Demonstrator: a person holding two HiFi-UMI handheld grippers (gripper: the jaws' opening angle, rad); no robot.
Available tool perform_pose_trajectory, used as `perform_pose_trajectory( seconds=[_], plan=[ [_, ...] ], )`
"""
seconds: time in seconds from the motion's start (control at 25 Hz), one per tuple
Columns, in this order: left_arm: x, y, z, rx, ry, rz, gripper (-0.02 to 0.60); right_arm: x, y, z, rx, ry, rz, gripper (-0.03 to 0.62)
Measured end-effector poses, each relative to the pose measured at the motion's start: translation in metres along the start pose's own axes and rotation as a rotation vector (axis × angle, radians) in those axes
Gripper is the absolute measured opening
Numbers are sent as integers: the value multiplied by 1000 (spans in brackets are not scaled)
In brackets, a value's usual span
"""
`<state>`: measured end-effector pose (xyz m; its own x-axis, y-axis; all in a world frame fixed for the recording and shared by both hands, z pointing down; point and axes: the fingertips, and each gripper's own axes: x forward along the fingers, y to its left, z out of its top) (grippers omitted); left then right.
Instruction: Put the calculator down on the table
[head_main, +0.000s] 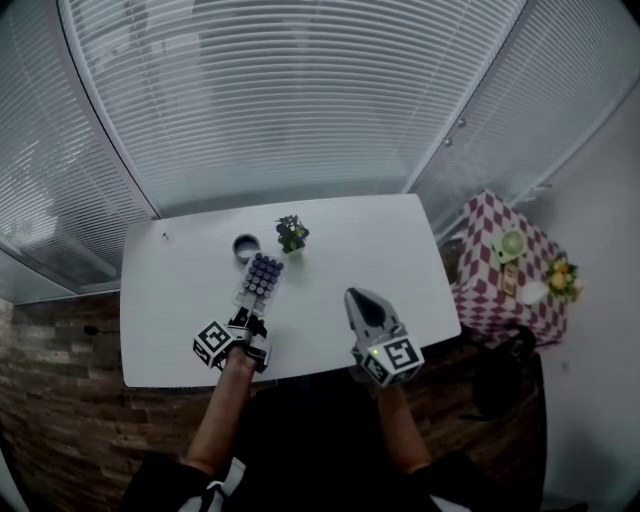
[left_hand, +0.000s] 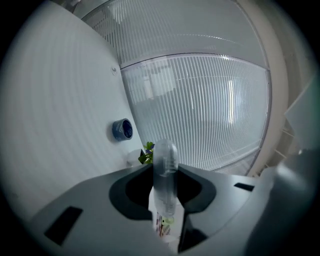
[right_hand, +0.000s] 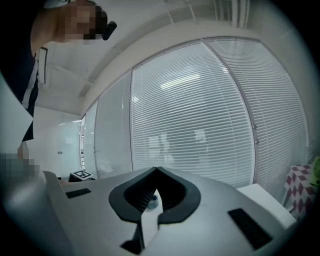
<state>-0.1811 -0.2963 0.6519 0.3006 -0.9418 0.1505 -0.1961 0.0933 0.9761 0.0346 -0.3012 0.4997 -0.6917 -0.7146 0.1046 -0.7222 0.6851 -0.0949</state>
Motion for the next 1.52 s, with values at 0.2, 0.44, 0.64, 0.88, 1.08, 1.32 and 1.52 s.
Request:
perform_pose_trajectory(
  seconds=[0.2, 0.44, 0.64, 0.88, 1.08, 1.32, 1.52],
  plan=[
    [14, 29, -1, -30, -1, 57, 101, 5, -1, -3, 6, 5, 9, 6],
    [25, 55, -5, -60, 16, 96, 101, 9, 1, -6, 26, -4, 17, 6],
    [37, 83, -16, -68, 60, 146, 101, 12, 3, -4, 2, -5, 7, 6],
    [50, 107, -26, -81, 95, 195, 101, 5, 2, -12, 37, 10, 1, 6],
    [52, 122, -32, -96, 121, 213, 101, 2, 1, -18, 49, 20, -17, 6],
    [53, 134, -31, -104, 131, 235, 101, 2, 5, -17, 45, 24, -15, 6],
    [59, 141, -34, -107, 152, 246, 101, 3, 8, -20, 55, 28, -6, 6]
  ],
)
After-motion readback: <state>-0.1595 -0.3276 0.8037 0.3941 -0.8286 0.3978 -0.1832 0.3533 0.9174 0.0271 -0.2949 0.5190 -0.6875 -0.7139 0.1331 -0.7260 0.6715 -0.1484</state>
